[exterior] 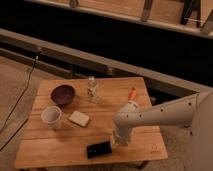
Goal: Push the eraser across the table
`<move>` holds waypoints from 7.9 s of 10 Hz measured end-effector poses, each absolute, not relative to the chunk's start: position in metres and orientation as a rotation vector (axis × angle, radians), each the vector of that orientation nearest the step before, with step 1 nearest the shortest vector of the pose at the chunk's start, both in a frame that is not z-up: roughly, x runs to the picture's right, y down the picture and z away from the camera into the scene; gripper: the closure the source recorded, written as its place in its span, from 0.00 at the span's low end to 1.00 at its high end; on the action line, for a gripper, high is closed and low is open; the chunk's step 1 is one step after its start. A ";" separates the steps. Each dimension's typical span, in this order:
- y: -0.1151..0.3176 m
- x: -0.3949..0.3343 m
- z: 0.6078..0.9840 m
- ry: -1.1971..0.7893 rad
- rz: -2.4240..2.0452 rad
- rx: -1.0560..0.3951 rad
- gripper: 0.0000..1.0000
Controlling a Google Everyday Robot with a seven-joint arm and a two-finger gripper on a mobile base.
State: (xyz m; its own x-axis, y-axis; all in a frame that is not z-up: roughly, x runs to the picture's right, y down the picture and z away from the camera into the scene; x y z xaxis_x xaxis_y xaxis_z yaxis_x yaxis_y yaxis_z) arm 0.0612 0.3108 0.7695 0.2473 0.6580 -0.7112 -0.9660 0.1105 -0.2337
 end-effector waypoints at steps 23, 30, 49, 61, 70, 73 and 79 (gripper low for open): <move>0.343 -0.032 0.748 0.445 1.052 -0.923 0.35; 0.339 -0.063 0.753 0.422 0.985 -0.937 0.35; 0.341 -0.184 0.753 0.253 0.787 -1.029 0.35; 0.332 -0.242 0.761 0.211 0.665 -1.045 0.35; 0.324 -0.265 0.756 0.204 0.608 -1.022 0.35; 0.316 -0.257 0.757 0.221 0.592 -0.966 0.35; 0.287 -0.193 0.745 0.313 0.625 -0.778 0.35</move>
State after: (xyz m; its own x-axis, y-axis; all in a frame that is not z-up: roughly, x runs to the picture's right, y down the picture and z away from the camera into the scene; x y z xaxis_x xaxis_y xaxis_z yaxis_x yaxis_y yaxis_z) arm -0.1932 0.2867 0.7453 0.7771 0.4063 -0.4806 -0.6283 0.5461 -0.5542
